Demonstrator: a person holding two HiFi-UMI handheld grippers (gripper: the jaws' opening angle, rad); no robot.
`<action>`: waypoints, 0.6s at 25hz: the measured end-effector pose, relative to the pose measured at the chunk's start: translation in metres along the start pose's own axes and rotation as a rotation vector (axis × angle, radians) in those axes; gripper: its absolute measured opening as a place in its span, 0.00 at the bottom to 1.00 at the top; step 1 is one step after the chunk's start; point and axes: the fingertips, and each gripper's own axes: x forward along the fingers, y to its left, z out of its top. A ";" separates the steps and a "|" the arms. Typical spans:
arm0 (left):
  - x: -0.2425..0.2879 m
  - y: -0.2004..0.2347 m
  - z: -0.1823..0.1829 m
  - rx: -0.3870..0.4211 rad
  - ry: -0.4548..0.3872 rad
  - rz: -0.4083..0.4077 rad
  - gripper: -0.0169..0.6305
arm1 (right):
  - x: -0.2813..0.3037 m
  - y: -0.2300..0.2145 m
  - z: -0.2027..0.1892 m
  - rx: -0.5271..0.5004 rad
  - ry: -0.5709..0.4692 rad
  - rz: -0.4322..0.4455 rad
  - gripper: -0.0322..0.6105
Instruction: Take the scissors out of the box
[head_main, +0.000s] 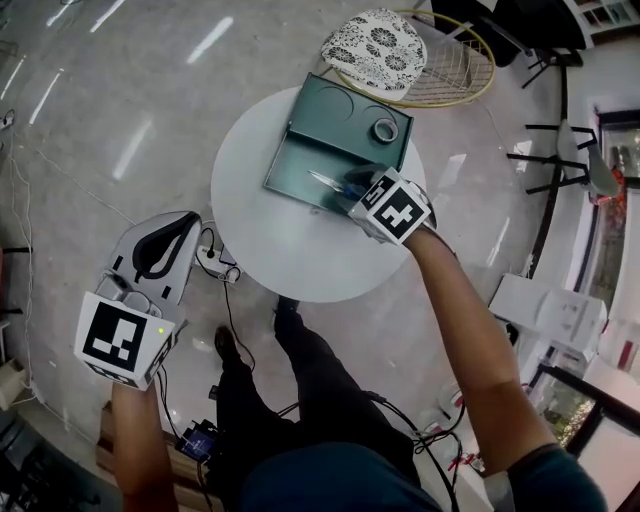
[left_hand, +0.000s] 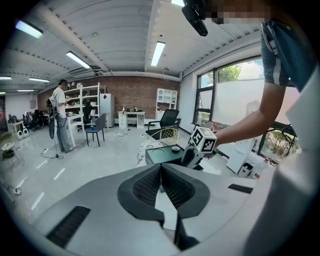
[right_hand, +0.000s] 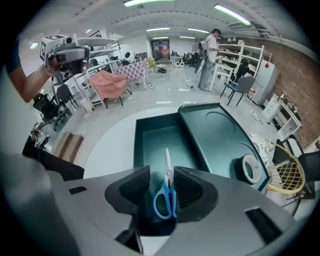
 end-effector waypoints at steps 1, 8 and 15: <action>0.001 0.002 -0.003 -0.005 0.000 0.004 0.05 | 0.006 0.000 -0.002 -0.006 0.016 0.003 0.29; 0.010 0.012 -0.024 -0.043 0.004 0.022 0.06 | 0.039 -0.005 -0.014 -0.085 0.114 -0.004 0.29; 0.009 0.012 -0.037 -0.070 0.012 0.036 0.06 | 0.059 -0.006 -0.024 -0.130 0.175 -0.006 0.29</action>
